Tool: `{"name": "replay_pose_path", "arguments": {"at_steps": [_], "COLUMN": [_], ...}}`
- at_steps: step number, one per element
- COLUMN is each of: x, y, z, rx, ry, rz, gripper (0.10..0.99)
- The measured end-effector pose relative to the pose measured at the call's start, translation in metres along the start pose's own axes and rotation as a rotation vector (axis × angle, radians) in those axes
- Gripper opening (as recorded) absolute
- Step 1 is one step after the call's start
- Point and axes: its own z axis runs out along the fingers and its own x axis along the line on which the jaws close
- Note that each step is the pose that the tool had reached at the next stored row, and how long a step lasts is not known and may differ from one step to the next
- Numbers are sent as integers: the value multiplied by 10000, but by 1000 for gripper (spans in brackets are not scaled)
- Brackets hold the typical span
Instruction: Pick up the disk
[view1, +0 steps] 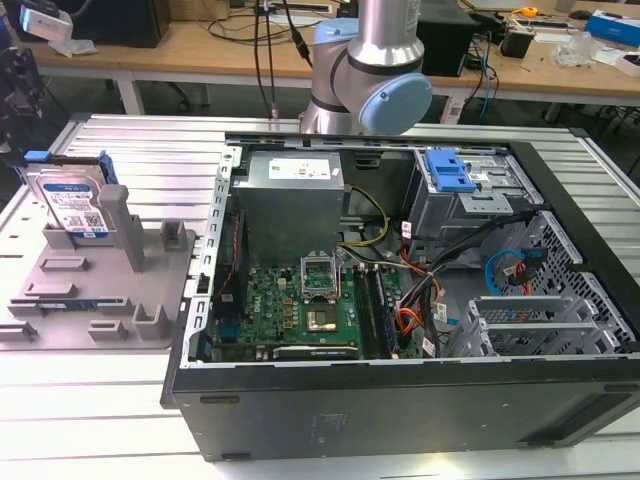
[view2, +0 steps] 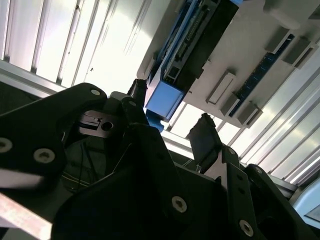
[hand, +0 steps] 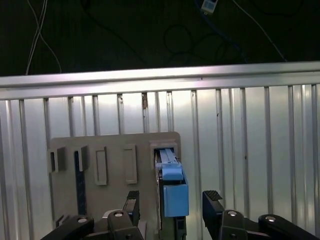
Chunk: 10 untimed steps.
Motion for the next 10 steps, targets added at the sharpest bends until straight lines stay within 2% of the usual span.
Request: {"name": "replay_pose_path", "arguments": {"at_steps": [2, 10], "x": [0, -2], "y": [0, -18], "z": [44, 123], "rx": [-2, -6], "ry": [1, 1], "rz": [0, -1], "gripper": [616, 616]}}
